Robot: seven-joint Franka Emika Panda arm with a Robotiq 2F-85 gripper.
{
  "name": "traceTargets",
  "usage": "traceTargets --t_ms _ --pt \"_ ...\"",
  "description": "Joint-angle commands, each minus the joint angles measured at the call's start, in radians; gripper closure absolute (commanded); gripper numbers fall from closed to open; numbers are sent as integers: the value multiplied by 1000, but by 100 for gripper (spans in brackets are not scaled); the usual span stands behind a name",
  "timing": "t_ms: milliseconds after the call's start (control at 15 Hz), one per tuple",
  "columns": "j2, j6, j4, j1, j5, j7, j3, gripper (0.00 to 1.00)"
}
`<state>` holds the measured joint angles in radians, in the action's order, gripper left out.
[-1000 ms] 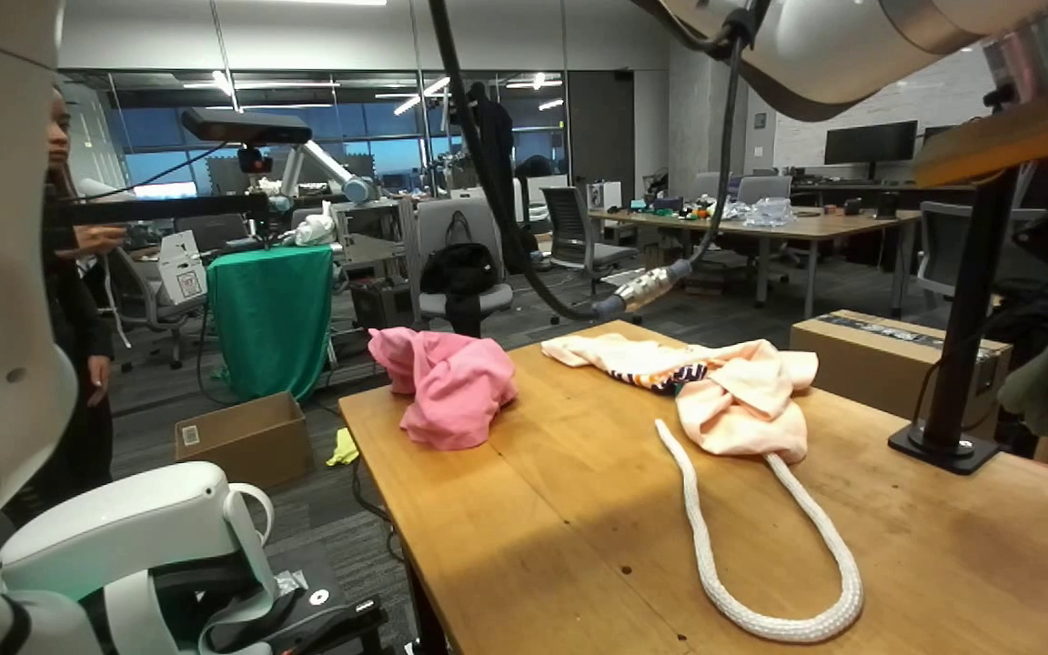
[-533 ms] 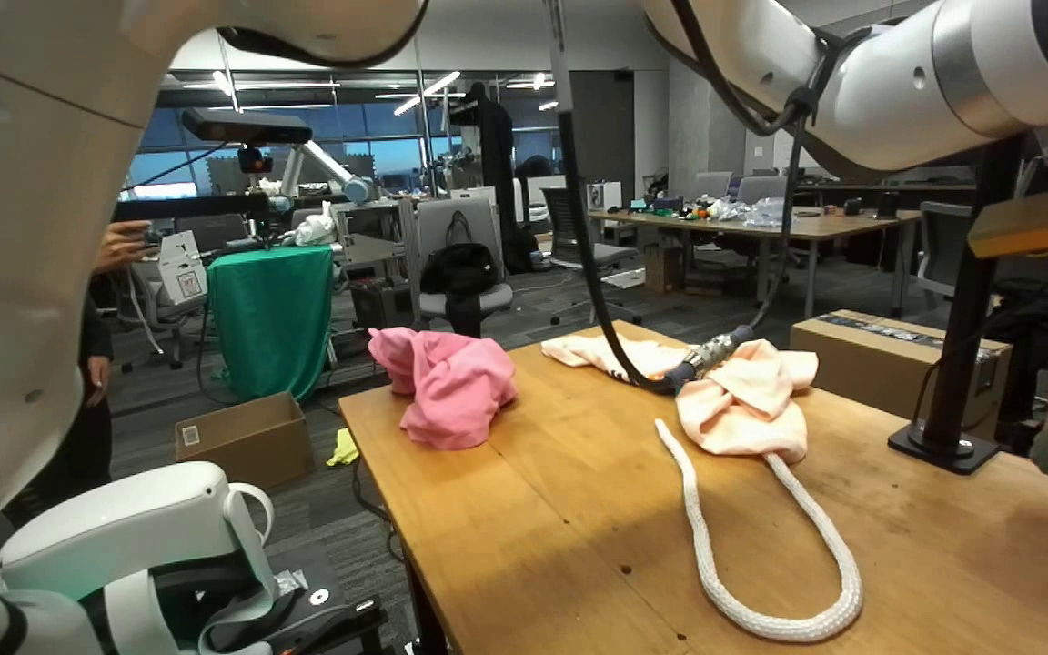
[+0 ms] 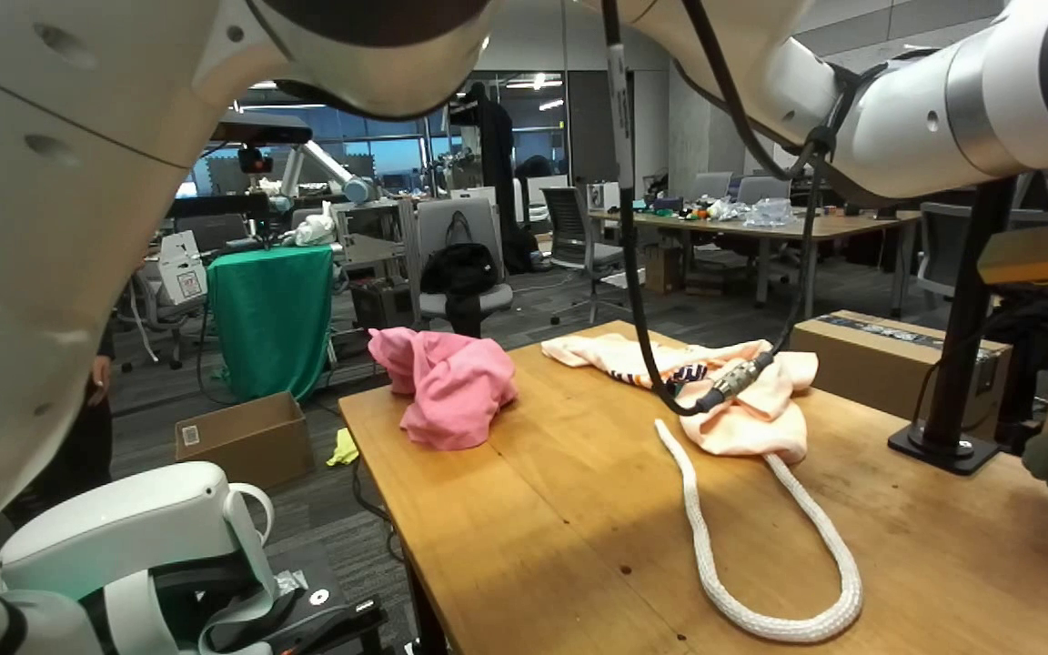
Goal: Separate the clothes, rope and plush toy on the table
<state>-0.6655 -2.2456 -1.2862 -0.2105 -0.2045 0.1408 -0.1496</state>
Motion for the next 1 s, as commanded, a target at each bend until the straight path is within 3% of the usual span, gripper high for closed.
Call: traceTargets --t_ms 0,67,667,933 --pt "-53 32 90 -19 32 46 19 65" --pt "-57 37 95 -20 35 50 20 64" --pt "-29 83 60 -24 54 88 35 1" --pt "19 163 -10 -18 71 106 51 0"
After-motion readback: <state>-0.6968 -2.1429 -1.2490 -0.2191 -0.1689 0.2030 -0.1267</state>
